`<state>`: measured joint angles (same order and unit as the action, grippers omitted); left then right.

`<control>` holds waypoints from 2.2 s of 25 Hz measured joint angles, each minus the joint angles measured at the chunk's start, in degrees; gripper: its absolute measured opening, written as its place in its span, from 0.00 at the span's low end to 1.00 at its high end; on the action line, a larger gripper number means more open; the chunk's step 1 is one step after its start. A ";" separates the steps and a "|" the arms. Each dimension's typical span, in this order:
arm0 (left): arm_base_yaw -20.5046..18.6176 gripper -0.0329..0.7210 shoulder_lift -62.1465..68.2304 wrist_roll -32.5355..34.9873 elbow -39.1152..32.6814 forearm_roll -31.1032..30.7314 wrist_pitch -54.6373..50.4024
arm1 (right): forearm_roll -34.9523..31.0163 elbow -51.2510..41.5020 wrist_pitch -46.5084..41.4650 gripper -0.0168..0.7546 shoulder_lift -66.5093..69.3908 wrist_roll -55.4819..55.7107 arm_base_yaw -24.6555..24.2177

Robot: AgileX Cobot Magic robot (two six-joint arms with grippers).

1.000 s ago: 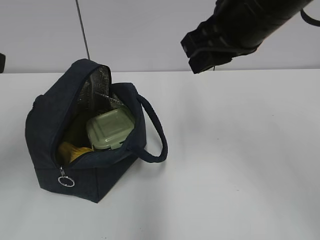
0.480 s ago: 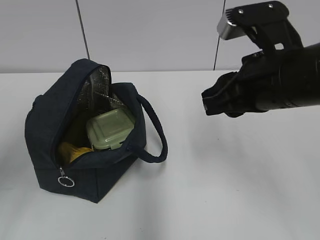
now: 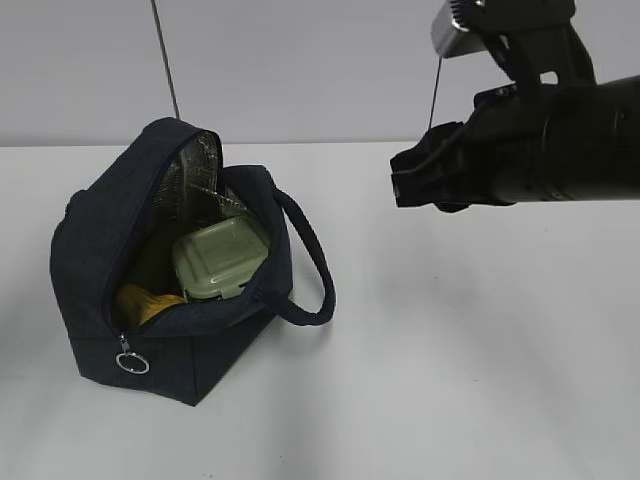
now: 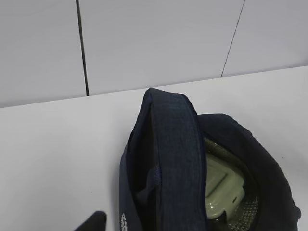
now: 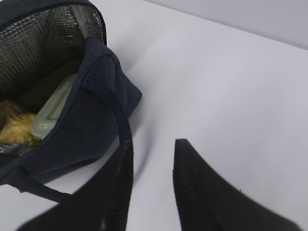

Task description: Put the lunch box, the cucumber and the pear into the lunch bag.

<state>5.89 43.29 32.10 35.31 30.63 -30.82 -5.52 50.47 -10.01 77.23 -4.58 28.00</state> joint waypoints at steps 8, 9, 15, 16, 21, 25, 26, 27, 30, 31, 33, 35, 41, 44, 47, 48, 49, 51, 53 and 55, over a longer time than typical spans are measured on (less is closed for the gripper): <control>0.00 0.56 0.00 0.23 0.00 -0.45 -0.16 | 3.05 -13.51 22.72 0.34 -2.00 3.55 5.87; 0.00 0.56 0.00 0.23 0.00 -0.72 -0.18 | 4.95 -15.78 25.57 0.34 -2.00 3.68 7.75; 0.00 0.56 -0.04 0.29 0.00 -1.30 -0.23 | 15.68 -21.57 34.89 0.35 5.11 4.58 17.97; 0.00 0.56 -0.04 0.29 0.00 -1.30 -0.23 | 16.12 -21.29 35.02 0.36 7.28 4.58 18.94; 0.00 0.56 -0.04 0.41 0.00 -1.30 -0.23 | 16.48 -17.13 35.59 0.58 16.86 6.72 20.92; 0.00 0.56 -0.04 0.41 0.00 -1.30 -0.23 | 17.90 -12.34 35.96 0.63 22.75 8.27 20.92; 0.00 0.56 -0.04 0.41 0.00 -1.30 -0.23 | 18.86 -11.13 35.96 0.63 23.80 8.59 21.01; 0.00 0.56 -0.04 0.41 0.00 -1.30 -0.23 | 19.57 -10.05 35.96 0.63 25.11 8.82 21.25; 0.00 0.56 -0.04 0.41 0.00 -1.30 -0.23 | 20.63 -7.44 35.96 0.63 27.73 9.09 21.93; 0.00 0.56 -0.04 0.41 0.00 -1.30 -0.23 | 20.87 -6.54 35.96 0.63 28.66 9.13 22.17; 0.00 0.56 -0.04 0.41 0.00 -1.30 -0.23 | 21.26 -4.80 35.96 0.63 30.25 9.23 22.39; 0.00 0.56 -0.04 0.41 0.00 -1.30 -0.23 | 21.50 -2.82 35.96 0.63 32.10 9.35 22.77; 0.00 0.56 -0.04 0.41 0.00 -1.30 -0.23 | 21.71 3.72 32.89 0.63 36.64 9.35 23.24; 0.00 0.56 -0.04 0.41 -0.05 -1.30 -0.23 | 21.71 6.21 31.70 0.63 38.41 10.05 23.24; 0.00 0.56 -0.04 0.41 -0.05 -1.30 -0.18 | 21.71 7.88 31.33 0.63 39.71 10.43 23.24; 0.00 0.56 -0.04 0.41 -0.05 -1.30 -0.18 | 21.71 8.44 31.34 0.63 40.11 10.53 23.24; 0.00 0.55 -0.04 0.41 -0.05 -1.30 -0.12 | 21.71 8.93 31.34 0.63 40.33 10.56 23.24; 0.00 0.55 -0.04 0.41 -0.05 -1.30 -0.07 | 21.71 9.77 31.22 0.63 40.84 10.79 23.24; 0.00 0.55 -0.04 0.41 -0.05 -1.30 -0.01 | 21.71 10.58 31.22 0.63 41.46 10.91 23.24; 0.00 0.55 -0.04 0.41 -0.05 -1.30 0.06 | 21.71 11.23 31.13 0.63 41.98 11.26 23.24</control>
<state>5.89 43.25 32.51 35.26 29.33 -30.76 16.19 61.70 21.12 119.20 6.68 51.24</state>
